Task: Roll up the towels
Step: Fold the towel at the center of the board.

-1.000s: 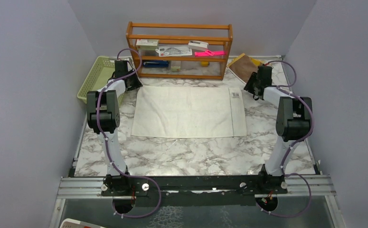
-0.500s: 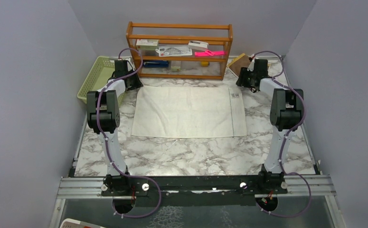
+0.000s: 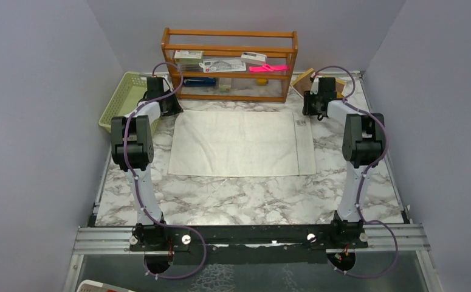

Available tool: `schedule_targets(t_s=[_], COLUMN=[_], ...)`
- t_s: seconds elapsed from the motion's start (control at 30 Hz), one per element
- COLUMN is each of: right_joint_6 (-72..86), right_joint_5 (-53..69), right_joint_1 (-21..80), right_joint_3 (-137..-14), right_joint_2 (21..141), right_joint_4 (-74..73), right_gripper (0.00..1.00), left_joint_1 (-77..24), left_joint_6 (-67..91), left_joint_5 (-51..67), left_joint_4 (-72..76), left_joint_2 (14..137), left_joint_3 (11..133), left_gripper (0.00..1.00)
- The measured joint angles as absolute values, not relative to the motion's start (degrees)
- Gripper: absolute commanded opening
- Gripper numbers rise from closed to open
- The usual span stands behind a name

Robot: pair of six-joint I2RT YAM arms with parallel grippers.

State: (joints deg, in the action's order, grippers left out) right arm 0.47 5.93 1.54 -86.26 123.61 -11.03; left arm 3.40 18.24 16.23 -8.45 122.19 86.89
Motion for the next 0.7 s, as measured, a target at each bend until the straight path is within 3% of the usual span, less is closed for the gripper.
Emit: schedule_targets(t_s=[0.13,0.27,0.7], right_joint_6=[-0.3,0.2,6.3], right_joint_5=[3.4,1.8,4.8], right_joint_1=[2.7,3.1,1.7], right_joint_3=[-86.6,-86.4,-80.9], right_joint_2=[123.6,123.6,119.6], right_joint_4=[-11.7,-11.7,-9.9], right_gripper=[0.29,0.02,0.01], left_joint_1=[3.4,3.4,3.4], left_joint_6=[18.0,17.7,17.4], left_joint_5=[16.1,15.7,14.5], left_joint_4=[-8.7,-8.8,-10.1], left_joint_2=[122.2,122.2,122.1], left_joint_3=[86.9,86.9,86.9], left_gripper=[0.09,0.09,0.07])
